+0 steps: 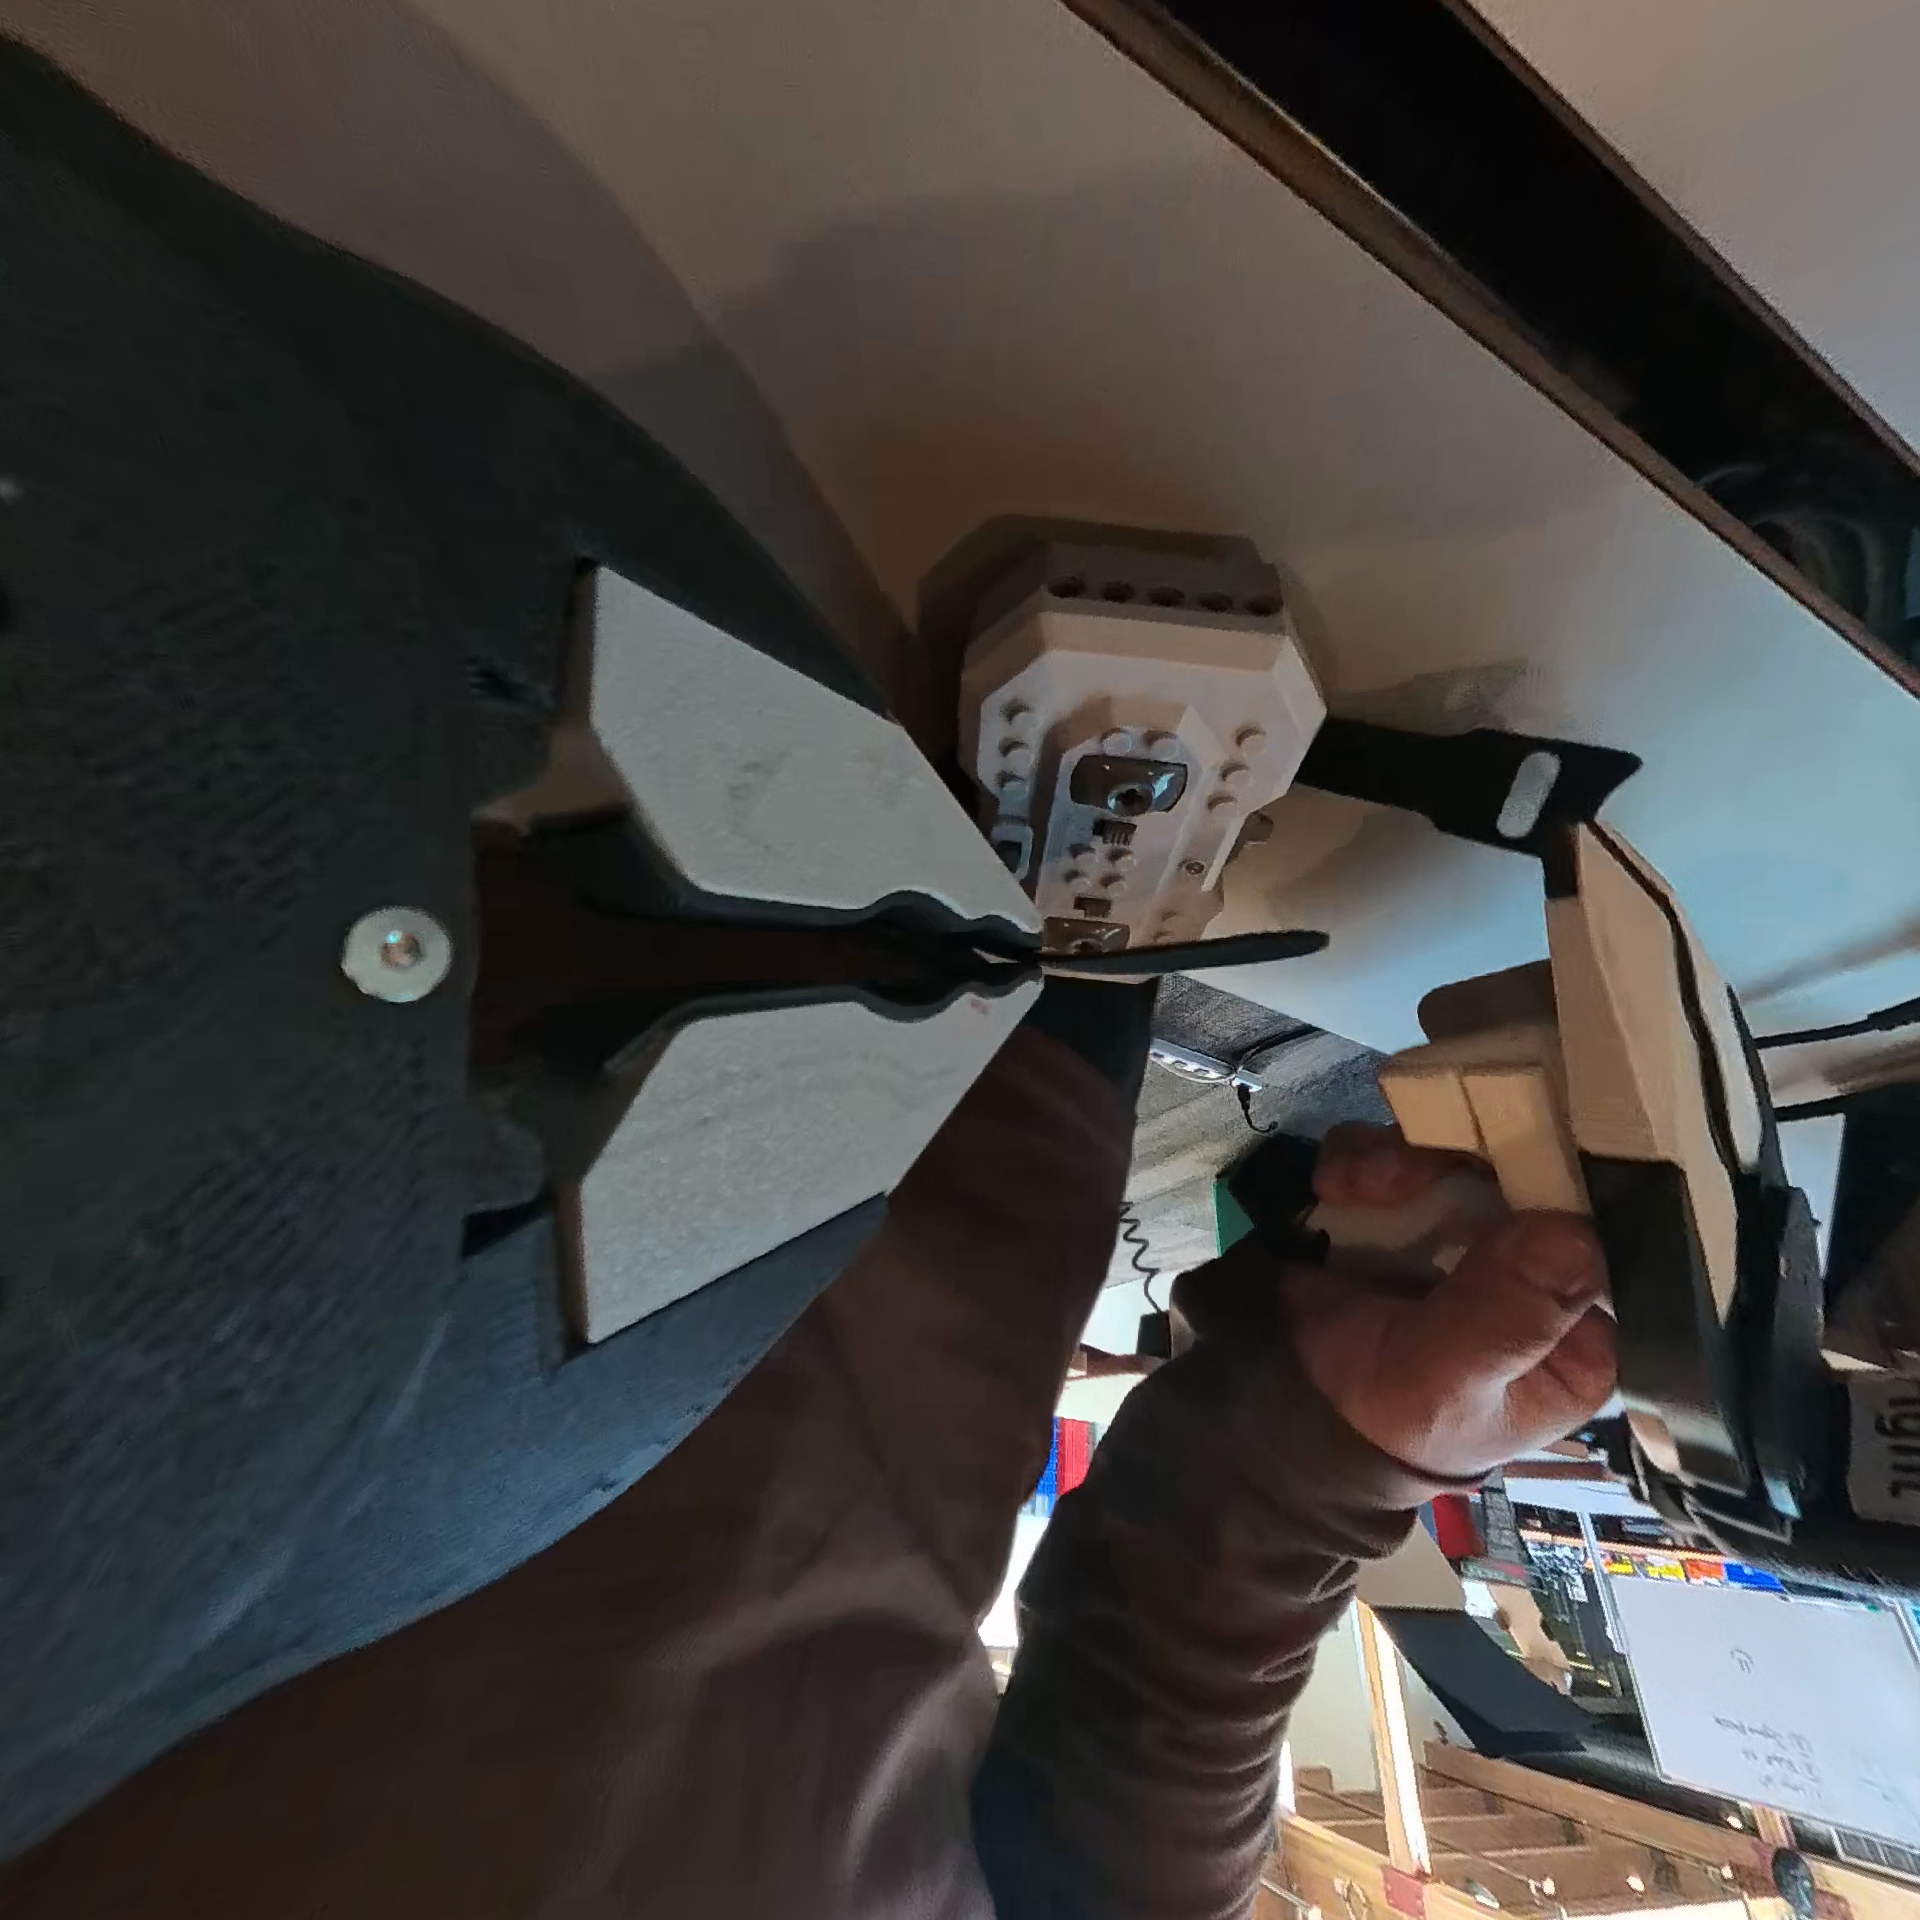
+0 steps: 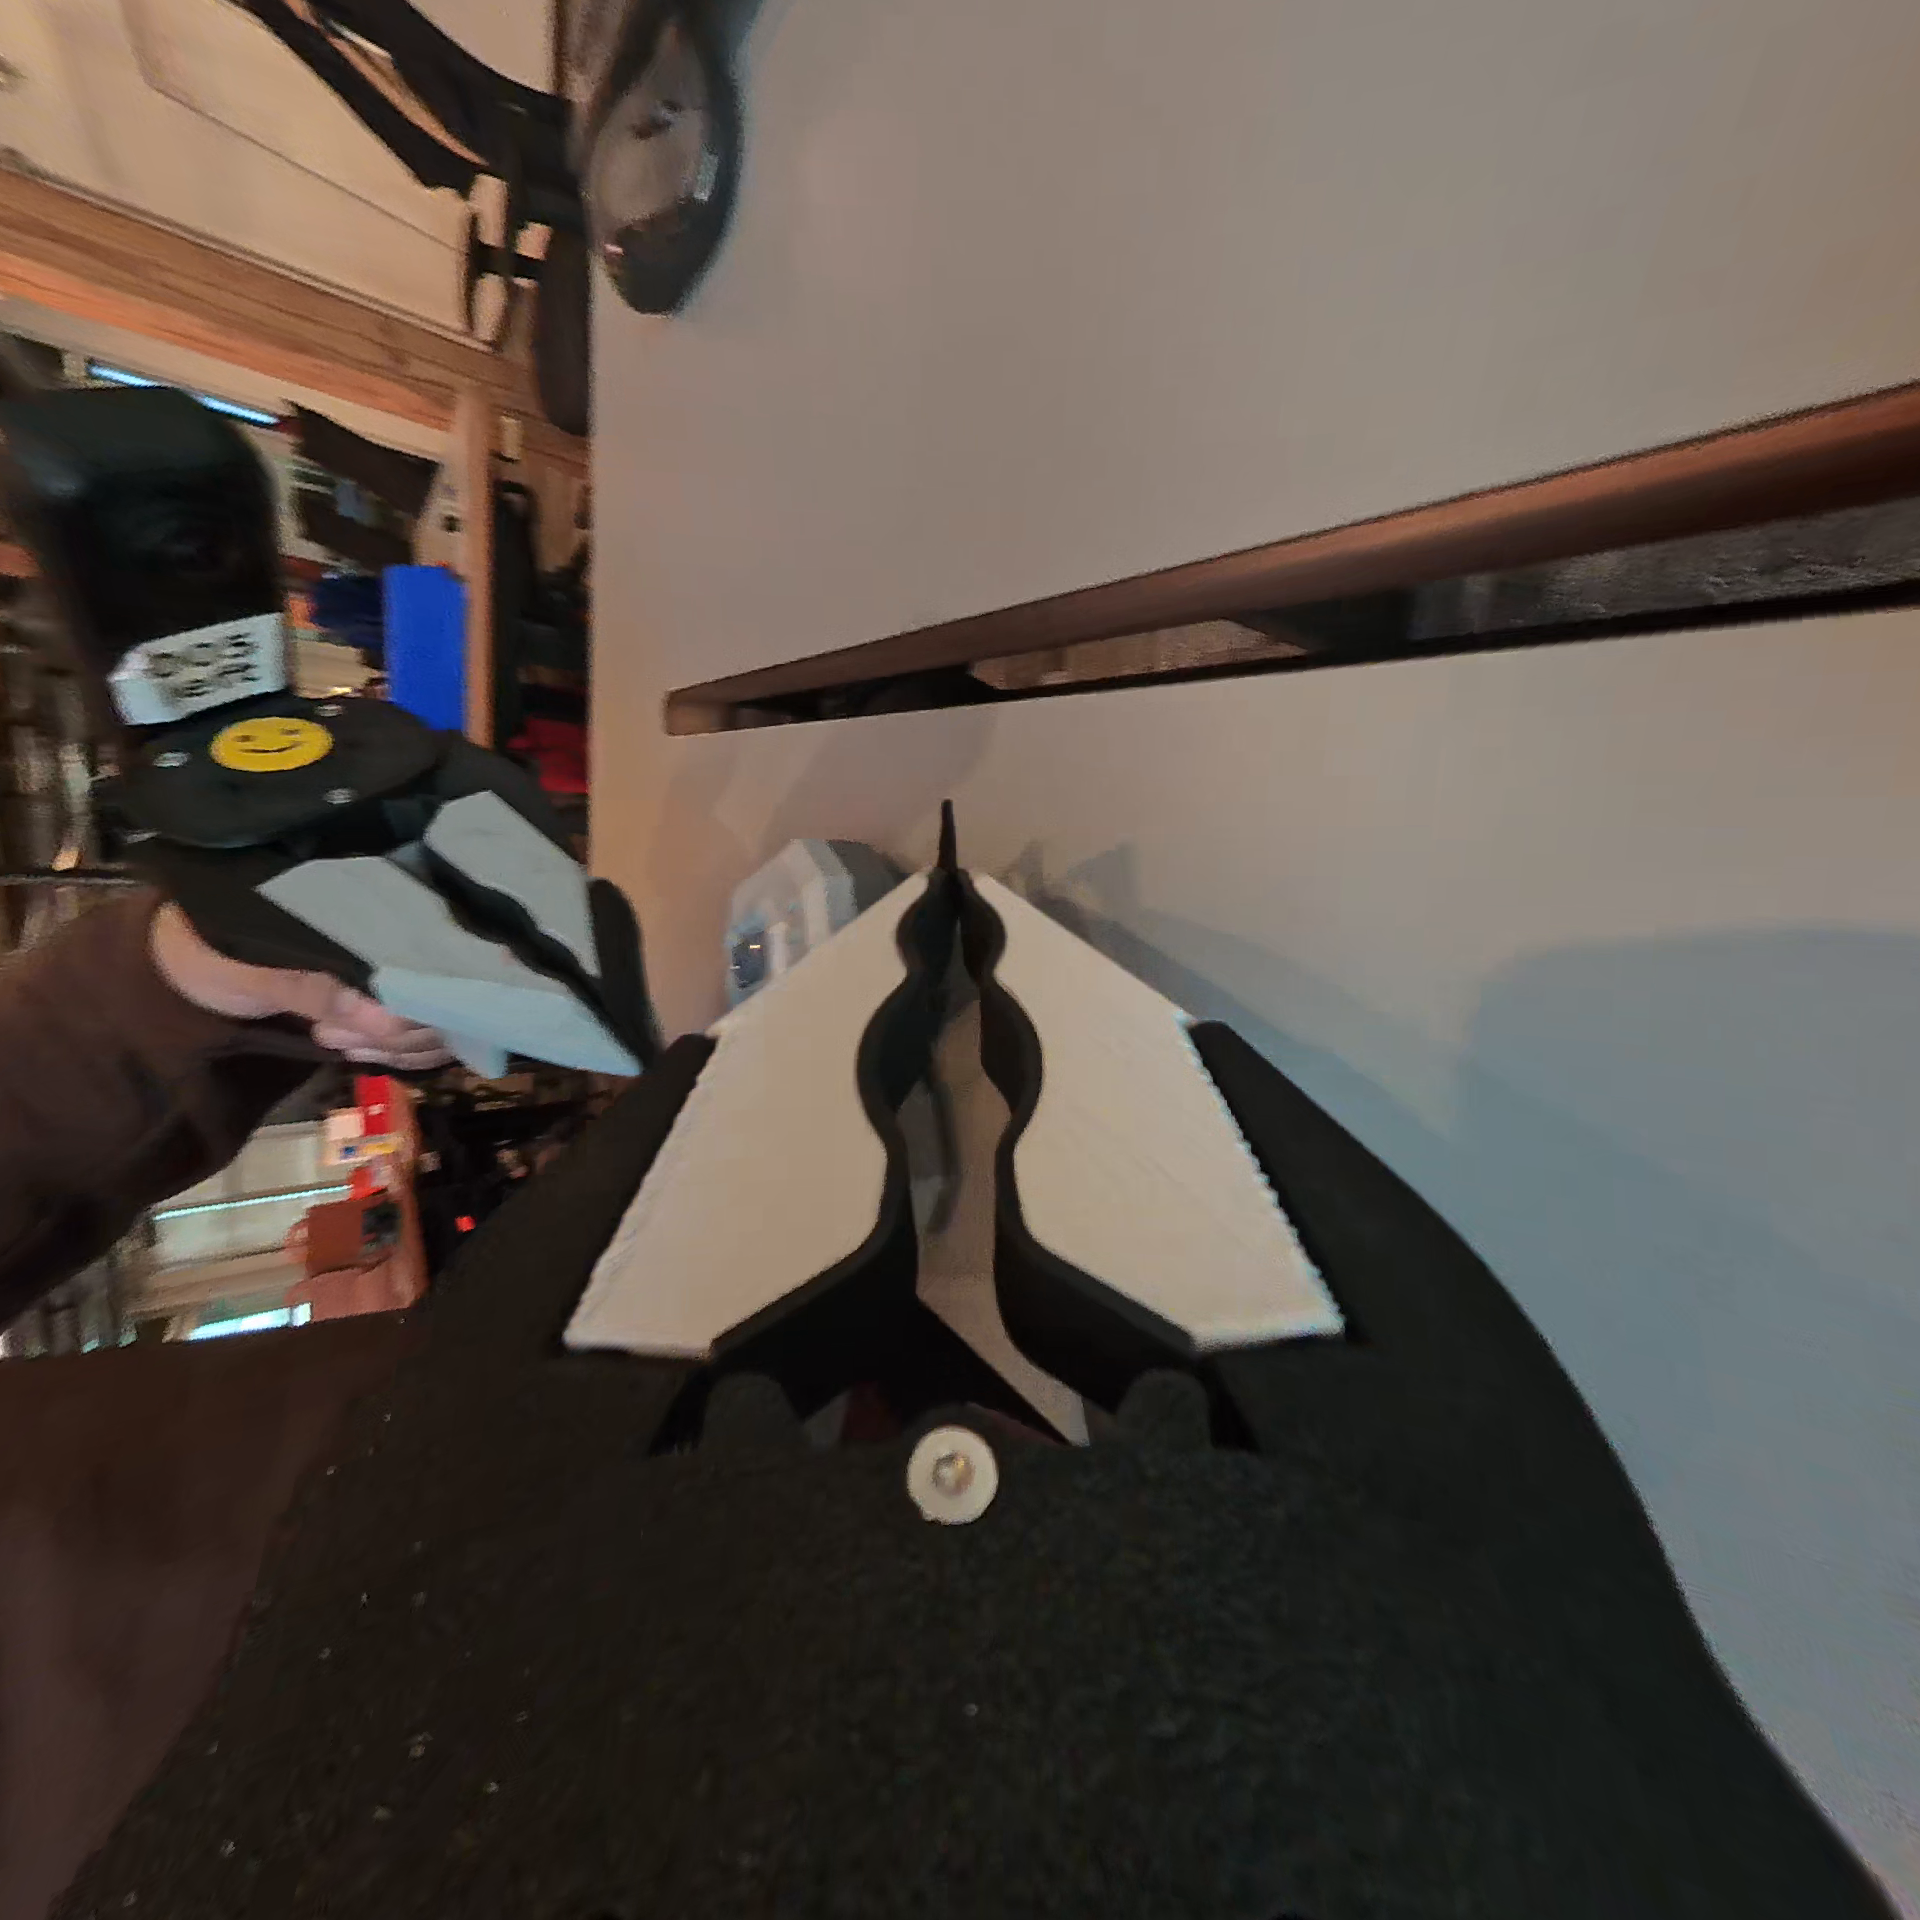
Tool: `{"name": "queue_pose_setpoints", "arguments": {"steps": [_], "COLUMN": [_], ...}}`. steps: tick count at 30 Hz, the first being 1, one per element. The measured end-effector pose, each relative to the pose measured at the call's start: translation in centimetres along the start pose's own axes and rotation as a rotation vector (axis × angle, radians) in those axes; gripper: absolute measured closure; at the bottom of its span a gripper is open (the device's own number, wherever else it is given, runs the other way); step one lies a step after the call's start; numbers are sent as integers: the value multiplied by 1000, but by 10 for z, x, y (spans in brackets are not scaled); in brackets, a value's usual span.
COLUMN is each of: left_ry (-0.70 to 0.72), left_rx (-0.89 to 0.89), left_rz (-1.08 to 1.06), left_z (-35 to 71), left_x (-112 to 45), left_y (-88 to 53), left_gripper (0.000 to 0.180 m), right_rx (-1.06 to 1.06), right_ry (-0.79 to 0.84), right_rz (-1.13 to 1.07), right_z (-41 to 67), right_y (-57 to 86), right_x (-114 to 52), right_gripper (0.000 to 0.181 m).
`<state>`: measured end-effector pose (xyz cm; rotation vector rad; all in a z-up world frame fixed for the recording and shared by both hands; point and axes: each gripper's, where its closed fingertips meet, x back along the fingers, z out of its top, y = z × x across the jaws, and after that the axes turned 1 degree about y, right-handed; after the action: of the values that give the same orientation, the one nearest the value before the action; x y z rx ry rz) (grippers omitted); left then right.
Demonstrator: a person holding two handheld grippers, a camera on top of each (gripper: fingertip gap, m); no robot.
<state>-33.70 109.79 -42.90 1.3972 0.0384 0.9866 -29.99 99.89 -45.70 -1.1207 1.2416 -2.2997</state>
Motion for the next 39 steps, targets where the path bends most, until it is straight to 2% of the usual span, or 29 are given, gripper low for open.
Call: {"name": "queue_pose_setpoints", "arguments": {"steps": [7,16,23,27,39], "left_ry": [-49,-151,-267,-317,-383], "left_rx": [67,106,14,-34,-85], "left_rz": [40,-7,-79,-129,-198], "left_z": [8,12,13,9,5], "left_x": [-9,-24,-18,-13,-13], "left_y": [-3,2,0,3,13], "left_gripper": [179,179,179,179,179], "right_rx": [107,204,247,205,141], "right_ry": [-79,-188,-137,-71,17], "right_rz": [178,305,252,238,199], "right_z": [-3,-7,-11,-13,-20], "right_y": [-32,-42,-45,-51,-48], "right_x": [7,7,7,8,16], "right_gripper": [181,181,181,181,181]}}
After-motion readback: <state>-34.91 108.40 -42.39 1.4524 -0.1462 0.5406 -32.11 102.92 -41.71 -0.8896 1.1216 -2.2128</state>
